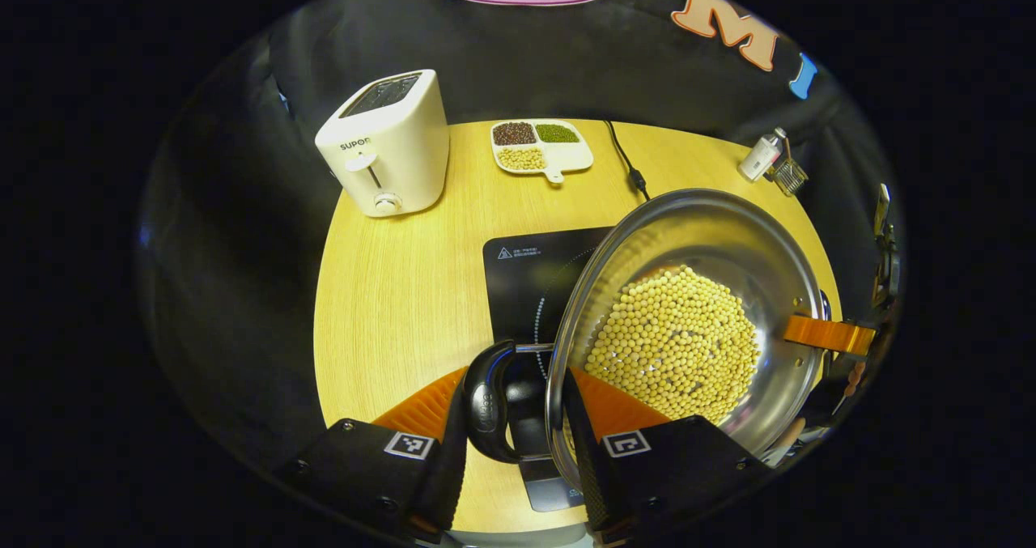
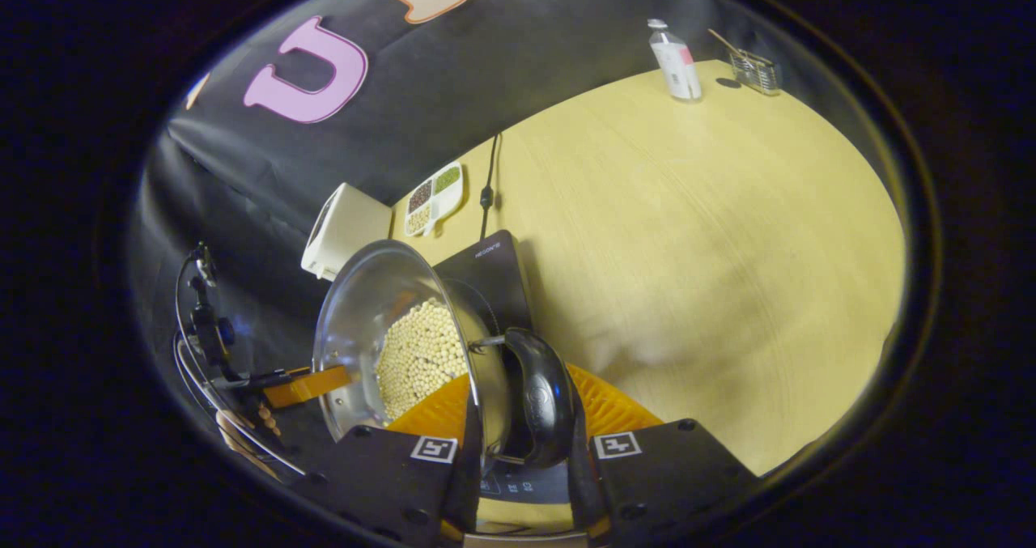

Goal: First push the handle of the pot to place it horizontally, then grasp the pot with both hands and set it on the induction cooktop.

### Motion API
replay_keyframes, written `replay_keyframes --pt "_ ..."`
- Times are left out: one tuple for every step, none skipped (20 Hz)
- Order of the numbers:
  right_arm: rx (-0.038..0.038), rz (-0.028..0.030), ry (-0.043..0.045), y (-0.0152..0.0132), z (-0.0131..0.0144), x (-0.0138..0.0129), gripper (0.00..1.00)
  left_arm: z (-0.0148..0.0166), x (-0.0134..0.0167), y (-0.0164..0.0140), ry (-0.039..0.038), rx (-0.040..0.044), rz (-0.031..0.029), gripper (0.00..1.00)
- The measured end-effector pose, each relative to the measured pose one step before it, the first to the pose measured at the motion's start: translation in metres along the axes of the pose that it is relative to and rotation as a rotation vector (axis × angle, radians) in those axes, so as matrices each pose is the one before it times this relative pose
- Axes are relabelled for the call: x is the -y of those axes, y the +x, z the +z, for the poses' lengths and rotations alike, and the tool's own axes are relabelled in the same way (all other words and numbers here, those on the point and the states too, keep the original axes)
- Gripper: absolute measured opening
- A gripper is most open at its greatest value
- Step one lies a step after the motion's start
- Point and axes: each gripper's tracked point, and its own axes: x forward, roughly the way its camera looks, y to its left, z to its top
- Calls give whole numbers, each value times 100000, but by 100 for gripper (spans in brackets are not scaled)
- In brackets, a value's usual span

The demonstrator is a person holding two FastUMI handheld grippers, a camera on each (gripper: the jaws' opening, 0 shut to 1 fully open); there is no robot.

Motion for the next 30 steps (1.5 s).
replay_keyframes --pt "11 -58 189 -95 74 -139 39 -39 -120 122 125 -47 110 61" --pt "-23 -99 -214 91 101 -48 39 153 -82 100 -22 155 58 61" --pt "78 77 -178 165 -51 -79 39 44 -80 73 177 61 115 61" --pt "-63 76 151 206 18 -37 39 93 -115 66 18 82 176 61" --pt "-351 63 211 147 56 -61 39 -5 3 75 7 49 243 61" --pt "-99 -143 310 185 174 63 39 60 -82 74 -1 -180 272 61" --pt "33 -89 90 152 -152 32 39 23 -91 88 -105 -125 253 61" --pt "-58 -49 63 169 121 118 39 44 -35 164 -26 -104 171 61" --pt "146 -12 46 69 -78 -50 39 22 -57 80 -83 -216 230 61" --pt "-74 3 103 177 113 11 46 49 -8 58 -125 -89 235 61" --pt "-34 49 52 93 9 41 39 -16 -40 79 19 -161 107 61" --pt "-142 82 -71 134 10 116 40 51 -34 54 124 -123 -64 61" --pt "8 43 -272 90 -13 -6 40 -40 -14 104 -86 -198 -101 61" --pt "-67 -18 -256 132 49 86 40 -46 -8 193 -143 -496 -8 61" --pt "-157 -40 -77 77 -121 -16 40 -74 -11 84 -306 -365 73 61" --pt "140 89 -90 183 56 41 53 -4 -128 137 -251 -283 142 62" --pt "59 92 99 204 -96 15 40 42 -76 96 -431 193 284 62" --pt "157 130 -14 205 84 -20 40 27 -115 98 -513 -155 467 62" --pt "-78 -1 -49 226 25 74 40 -22 -57 97 -207 -48 297 61" --pt "-446 22 13 160 -87 45 40 -43 -56 90 -214 -278 267 61" --pt "-390 -8 -85 133 -127 10 40 -137 -60 65 -214 -188 204 61" --pt "-86 98 100 151 98 -10 40 -25 -80 111 -151 -367 184 61" --pt "158 37 -185 106 36 53 46 -24 17 -73 133 17 50 62" --pt "162 44 -122 125 -75 -13 46 -17 20 122 -66 -54 140 62" --pt "303 251 -128 17 43 -63 46 -201 -23 -48 126 -633 100 64" --pt "184 209 -349 12 33 32 46 211 -39 20 -124 1041 -261 65" --pt "-8 240 -134 -75 -73 -65 46 -9 42 90 60 193 -313 65" --pt "-27 140 -94 100 71 56 40 -47 13 16 -73 111 -115 64" --pt "-27 146 -82 -12 -46 16 41 72 -34 -30 467 725 -131 65" --pt "-15 200 -149 -67 -16 11 41 -10 -35 114 458 295 -69 65"
